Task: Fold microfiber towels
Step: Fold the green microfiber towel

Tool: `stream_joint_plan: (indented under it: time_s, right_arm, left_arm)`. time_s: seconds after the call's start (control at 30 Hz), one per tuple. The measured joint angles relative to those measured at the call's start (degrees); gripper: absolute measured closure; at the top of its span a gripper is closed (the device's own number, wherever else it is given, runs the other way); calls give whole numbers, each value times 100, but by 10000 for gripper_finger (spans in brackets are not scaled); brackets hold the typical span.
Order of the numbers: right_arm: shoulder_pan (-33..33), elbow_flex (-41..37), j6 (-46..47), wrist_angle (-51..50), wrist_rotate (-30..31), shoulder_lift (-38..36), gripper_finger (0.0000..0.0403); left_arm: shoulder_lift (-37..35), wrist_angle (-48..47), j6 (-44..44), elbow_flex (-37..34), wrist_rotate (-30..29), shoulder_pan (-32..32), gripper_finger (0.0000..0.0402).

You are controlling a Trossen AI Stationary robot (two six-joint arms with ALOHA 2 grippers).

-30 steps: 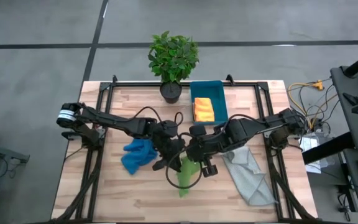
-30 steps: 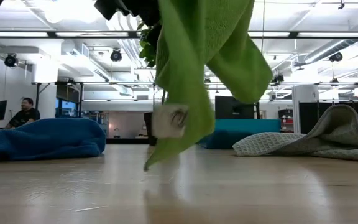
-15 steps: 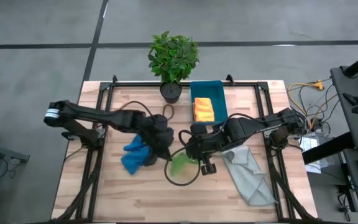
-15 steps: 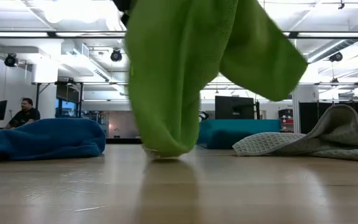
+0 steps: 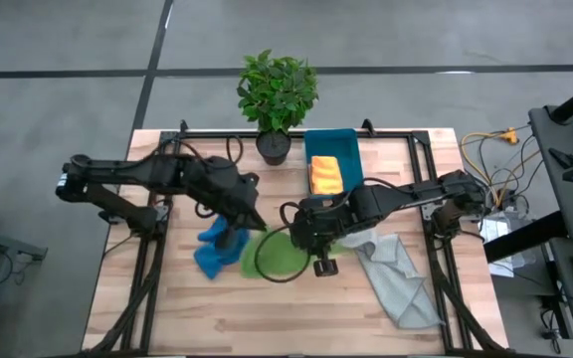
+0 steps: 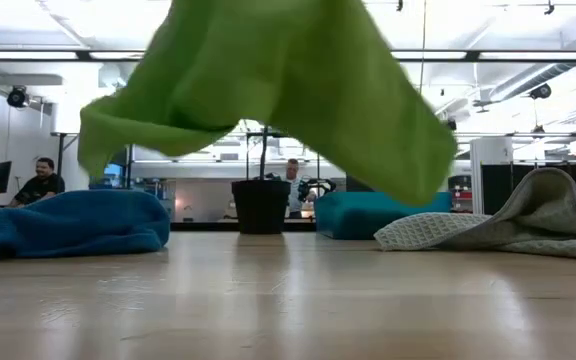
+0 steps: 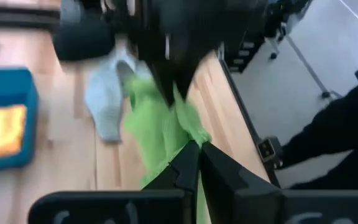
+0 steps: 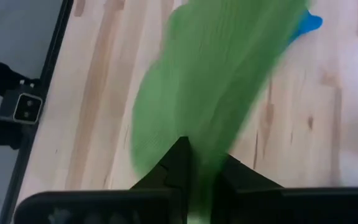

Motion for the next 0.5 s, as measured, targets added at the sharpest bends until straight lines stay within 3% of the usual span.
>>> stream_joint_plan:
  time_s: [0.5]
  right_arm:
    - [-343, -1676, 209, 2514, -397, -21, 364]
  left_arm:
    - [469, -2194, 277, 1886, -610, 0, 402]
